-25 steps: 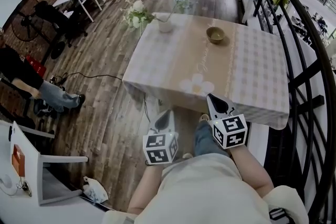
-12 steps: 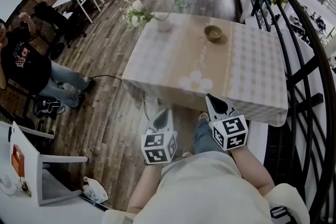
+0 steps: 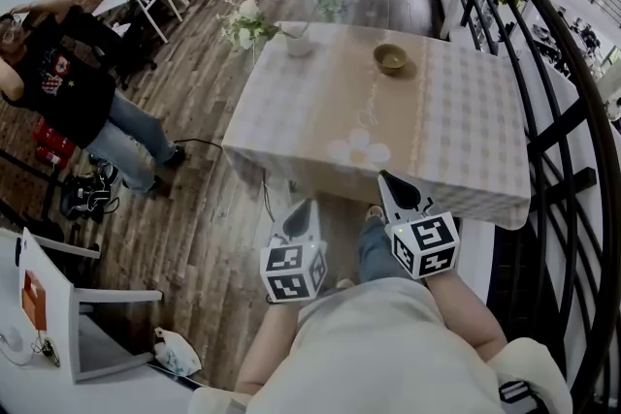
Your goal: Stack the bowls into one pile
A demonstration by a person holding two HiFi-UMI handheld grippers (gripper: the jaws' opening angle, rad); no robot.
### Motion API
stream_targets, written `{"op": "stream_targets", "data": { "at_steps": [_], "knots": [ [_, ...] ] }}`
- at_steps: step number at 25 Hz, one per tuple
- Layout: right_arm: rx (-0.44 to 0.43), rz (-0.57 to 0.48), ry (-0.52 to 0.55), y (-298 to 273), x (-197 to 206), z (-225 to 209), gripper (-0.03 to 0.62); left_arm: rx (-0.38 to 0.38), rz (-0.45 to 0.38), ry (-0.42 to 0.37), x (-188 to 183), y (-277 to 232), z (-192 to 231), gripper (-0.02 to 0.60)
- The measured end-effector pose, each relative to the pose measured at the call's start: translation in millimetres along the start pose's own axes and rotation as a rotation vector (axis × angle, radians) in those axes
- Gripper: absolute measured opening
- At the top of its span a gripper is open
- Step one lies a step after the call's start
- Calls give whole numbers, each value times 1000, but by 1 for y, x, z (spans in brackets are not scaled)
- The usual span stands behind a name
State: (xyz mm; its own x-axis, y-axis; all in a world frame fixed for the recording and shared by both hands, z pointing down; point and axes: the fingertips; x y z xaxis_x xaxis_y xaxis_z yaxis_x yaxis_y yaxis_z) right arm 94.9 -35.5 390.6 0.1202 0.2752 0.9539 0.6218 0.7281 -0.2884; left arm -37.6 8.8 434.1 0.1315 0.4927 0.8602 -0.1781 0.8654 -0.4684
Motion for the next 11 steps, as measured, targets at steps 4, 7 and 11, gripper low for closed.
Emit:
{"op": "stream_targets", "data": {
  "at_steps": [4,7,11],
  "knots": [
    [4,-7,-1,3,0,0,-2,2,1,-2,2,1,-2,3],
    [7,-9,-3,5,2,0,-2,5,5,-3,4,0,-4,3],
    [7,-13,-5,6,1,1,-2,9,5,-6,4,1,-4,3]
  ]
}}
Point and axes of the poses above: the fingertips, and each gripper's own axes: y backward along the fingers, z to its left, x out of its underside, and after that the axes turned 5 degrees about -x, right-handed
